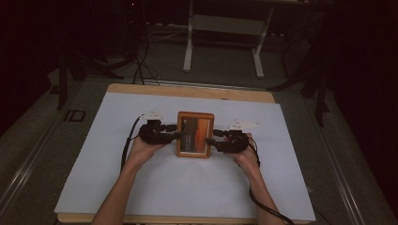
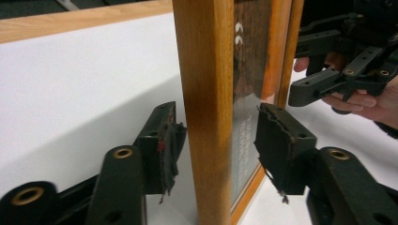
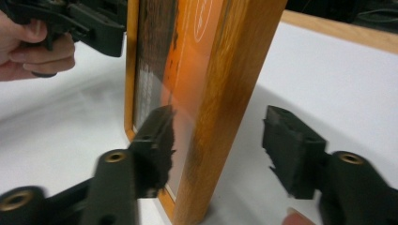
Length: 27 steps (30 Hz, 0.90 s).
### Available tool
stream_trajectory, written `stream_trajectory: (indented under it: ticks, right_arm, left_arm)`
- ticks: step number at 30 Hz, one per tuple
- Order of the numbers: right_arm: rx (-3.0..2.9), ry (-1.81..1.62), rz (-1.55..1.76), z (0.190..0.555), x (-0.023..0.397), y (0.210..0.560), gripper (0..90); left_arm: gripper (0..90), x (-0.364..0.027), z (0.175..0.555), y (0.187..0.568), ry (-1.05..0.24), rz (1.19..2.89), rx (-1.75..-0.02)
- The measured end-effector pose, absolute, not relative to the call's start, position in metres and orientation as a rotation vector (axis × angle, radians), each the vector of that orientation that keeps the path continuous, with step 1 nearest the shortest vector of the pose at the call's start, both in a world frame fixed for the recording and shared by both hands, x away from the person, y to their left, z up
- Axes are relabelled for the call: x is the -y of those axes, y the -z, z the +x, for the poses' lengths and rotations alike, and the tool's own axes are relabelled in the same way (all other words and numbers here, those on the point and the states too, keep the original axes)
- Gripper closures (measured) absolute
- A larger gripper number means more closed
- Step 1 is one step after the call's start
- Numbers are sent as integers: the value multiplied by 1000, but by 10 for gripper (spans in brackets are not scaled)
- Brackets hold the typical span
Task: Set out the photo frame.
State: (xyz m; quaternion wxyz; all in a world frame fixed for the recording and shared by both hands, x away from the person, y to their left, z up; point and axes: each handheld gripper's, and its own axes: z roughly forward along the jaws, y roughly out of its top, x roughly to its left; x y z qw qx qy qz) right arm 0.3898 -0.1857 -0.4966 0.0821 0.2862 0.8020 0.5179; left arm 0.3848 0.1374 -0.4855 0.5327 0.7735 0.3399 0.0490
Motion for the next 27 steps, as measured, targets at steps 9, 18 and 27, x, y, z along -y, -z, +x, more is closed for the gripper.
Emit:
stream_trajectory:
  ticks: [9, 18, 27]
  right_arm:
    - [-2347, -1536, 877, 383, 201, 484, 367]
    - [-2330, -1494, 980, 375, 229, 478, 367]
    - [-2333, -1340, 1110, 365, 263, 485, 359]
  left_arm:
    - [469, -155, 368, 476, -162, 1785, -815]
    - [450, -185, 339, 465, -273, 1733, -882]
    - [450, -217, 311, 489, -293, 1764, -1023]
